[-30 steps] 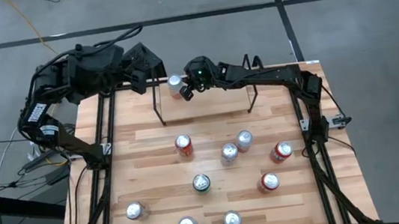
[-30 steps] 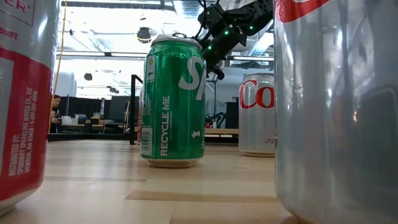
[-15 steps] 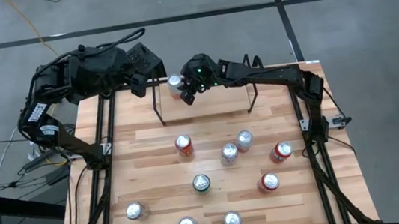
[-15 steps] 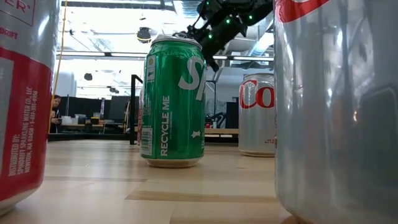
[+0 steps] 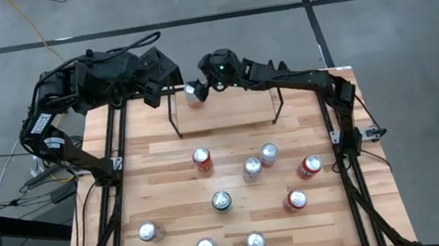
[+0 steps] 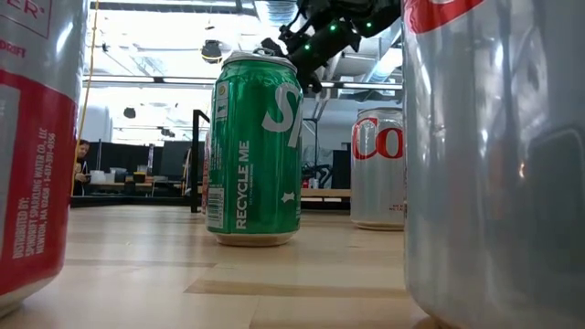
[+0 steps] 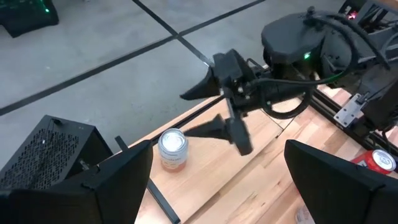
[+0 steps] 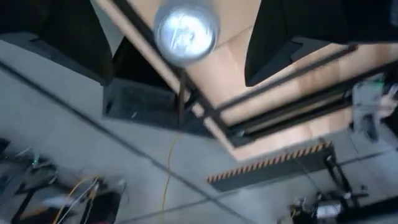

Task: Place canned beverage on shelf
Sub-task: Put the top left white orange soda can on the shelf

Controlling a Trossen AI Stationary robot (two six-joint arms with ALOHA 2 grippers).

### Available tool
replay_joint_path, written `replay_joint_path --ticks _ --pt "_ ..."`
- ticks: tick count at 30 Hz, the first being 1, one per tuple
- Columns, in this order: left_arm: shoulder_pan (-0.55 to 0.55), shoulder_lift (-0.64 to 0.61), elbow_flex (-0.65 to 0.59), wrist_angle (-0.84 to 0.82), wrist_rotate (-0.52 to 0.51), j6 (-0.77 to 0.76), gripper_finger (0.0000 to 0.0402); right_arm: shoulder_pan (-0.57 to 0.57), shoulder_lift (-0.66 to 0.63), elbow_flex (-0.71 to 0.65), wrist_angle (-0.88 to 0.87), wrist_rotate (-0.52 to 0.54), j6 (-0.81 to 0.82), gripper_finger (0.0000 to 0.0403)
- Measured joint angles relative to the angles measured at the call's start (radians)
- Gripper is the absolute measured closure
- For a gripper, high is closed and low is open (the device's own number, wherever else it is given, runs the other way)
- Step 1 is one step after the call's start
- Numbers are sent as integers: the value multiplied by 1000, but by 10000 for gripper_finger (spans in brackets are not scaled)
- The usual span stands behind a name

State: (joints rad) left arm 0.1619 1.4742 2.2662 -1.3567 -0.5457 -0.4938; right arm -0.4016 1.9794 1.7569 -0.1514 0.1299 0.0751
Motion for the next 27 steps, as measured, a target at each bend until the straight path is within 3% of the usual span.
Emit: replay_joint_path --ticks 14,27 --pt "0 0 0 0 15 0 53 1 191 213 -225 7 -35 60" --pt "0 0 0 0 13 4 53 -1 204 228 -255 0 -34 60"
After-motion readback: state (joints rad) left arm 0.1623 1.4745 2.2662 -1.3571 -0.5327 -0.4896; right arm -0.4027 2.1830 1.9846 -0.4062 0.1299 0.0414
